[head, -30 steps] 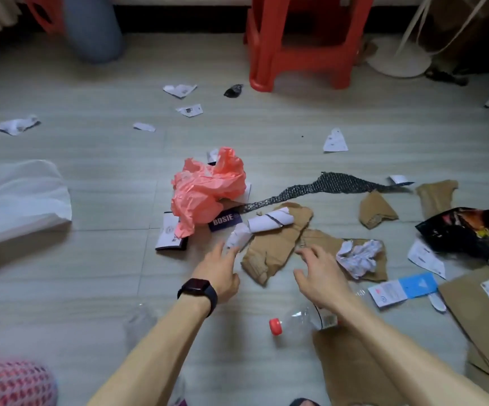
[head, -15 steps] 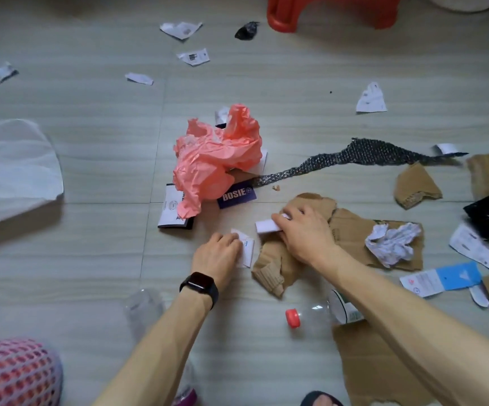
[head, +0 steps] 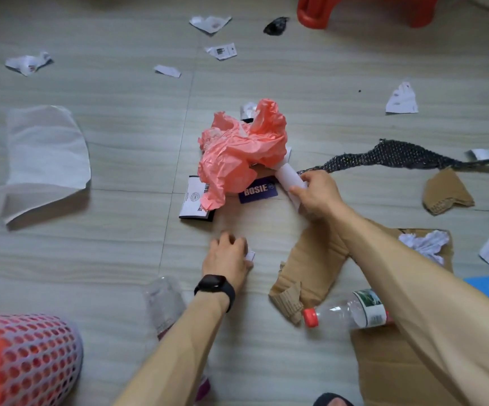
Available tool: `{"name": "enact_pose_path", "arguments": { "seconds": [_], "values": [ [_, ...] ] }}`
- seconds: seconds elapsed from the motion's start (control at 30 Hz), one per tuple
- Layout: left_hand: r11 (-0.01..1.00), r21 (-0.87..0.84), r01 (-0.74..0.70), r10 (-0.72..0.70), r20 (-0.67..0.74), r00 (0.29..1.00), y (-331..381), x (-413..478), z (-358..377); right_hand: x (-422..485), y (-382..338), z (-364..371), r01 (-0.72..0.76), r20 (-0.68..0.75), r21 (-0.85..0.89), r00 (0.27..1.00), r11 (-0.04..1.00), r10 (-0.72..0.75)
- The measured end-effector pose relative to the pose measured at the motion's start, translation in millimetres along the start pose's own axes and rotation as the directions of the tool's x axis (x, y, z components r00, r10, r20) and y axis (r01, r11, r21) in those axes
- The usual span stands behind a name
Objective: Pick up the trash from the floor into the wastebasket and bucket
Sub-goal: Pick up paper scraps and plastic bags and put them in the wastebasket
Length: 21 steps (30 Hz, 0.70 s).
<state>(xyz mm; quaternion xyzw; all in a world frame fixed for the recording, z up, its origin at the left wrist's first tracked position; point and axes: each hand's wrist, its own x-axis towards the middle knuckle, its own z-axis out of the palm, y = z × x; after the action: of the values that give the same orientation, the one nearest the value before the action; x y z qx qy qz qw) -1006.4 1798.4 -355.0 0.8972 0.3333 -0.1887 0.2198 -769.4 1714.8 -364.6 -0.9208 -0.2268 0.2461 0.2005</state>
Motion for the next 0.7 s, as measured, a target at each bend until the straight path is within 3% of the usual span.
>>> {"name": "enact_pose_path", "arguments": {
  "seconds": [0.13,0.33,0.5,0.6,0.7],
  "values": [
    [0.993,-0.092,0.069,-0.069,0.000,0.998,-6.9,5.6,3.6,-7.8,-6.3,19.3,-0.007,-0.079,-0.019,0.997,1.000,0.006],
    [0.949,-0.207,0.240,-0.226,0.088,0.970,-13.0,-1.7,12.9,-64.1,8.4,12.8,-0.117,0.030,0.147,0.993,0.982,0.114],
    [0.967,-0.132,0.217,-0.202,0.121,0.972,-11.2,-18.2,7.4,-139.2,47.3,-36.9,-0.137,-0.101,0.540,0.969,0.831,0.225],
    [0.960,-0.205,0.193,-0.180,0.081,0.980,-2.8,-22.1,-0.5,-177.4,86.4,-73.0,-0.142,-0.157,0.661,0.934,0.737,0.320],
    [0.957,-0.262,0.123,-0.118,0.032,0.992,13.7,-24.4,-8.4,-183.5,128.6,-88.3,-0.178,-0.235,0.723,0.845,0.667,0.481]
  ]
}}
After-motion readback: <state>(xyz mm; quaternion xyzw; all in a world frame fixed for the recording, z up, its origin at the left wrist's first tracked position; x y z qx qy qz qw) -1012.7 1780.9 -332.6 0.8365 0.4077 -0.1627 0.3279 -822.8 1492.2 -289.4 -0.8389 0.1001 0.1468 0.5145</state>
